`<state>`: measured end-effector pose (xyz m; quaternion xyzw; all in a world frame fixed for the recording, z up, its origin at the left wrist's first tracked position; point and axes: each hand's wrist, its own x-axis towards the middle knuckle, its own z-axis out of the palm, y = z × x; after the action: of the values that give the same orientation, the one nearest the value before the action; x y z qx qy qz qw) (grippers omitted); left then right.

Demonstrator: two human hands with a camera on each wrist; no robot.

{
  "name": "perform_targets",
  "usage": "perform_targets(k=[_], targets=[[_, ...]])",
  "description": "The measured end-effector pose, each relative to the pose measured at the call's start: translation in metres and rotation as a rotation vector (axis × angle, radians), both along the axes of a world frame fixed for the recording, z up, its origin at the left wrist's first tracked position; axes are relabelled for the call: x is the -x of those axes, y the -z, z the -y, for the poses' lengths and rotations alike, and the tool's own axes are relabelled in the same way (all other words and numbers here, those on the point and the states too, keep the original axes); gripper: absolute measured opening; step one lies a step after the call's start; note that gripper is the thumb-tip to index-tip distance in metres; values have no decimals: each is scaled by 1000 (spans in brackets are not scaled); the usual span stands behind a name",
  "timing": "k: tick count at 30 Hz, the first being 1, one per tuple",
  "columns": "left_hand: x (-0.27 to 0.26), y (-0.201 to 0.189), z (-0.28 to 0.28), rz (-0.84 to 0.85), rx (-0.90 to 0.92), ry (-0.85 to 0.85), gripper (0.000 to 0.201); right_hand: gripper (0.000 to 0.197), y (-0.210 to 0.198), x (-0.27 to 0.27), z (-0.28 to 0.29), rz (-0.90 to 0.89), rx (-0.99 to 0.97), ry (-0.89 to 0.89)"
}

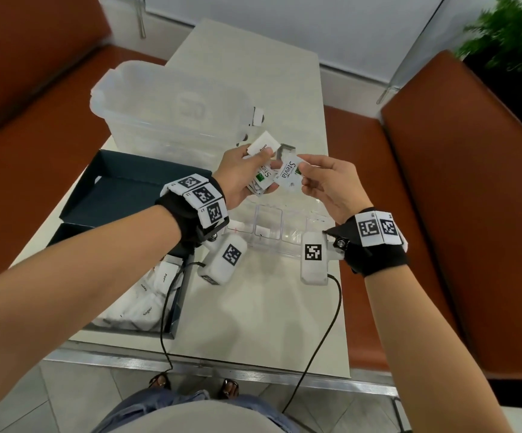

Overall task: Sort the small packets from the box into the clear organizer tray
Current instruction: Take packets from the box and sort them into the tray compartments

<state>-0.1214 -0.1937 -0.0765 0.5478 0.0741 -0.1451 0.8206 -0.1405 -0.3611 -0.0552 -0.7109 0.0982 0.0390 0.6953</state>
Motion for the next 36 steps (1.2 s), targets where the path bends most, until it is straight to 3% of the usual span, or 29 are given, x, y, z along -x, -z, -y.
perform_targets(k=[2,5,8,13,22,27,36], targets=[[-1,0,-5,-16,38,-8,14,11,7,-7,7,7,159,48],[-2,4,-12,-22,57,-27,11,13,26,-18,24,-2,645,77],[-1,9,-17,-29,52,-34,9,14,49,-16,29,-69,1028,-106],[0,17,-21,-53,71,-33,8,19,80,-7,13,-75,1372,-312],[-4,20,-20,-61,87,-41,8,20,107,-14,13,-52,1715,-476],[-7,20,-20,-63,83,-40,9,28,113,-13,15,-25,1752,-476],[-5,23,-19,-85,62,-32,12,22,115,-8,7,-18,1798,-409]])
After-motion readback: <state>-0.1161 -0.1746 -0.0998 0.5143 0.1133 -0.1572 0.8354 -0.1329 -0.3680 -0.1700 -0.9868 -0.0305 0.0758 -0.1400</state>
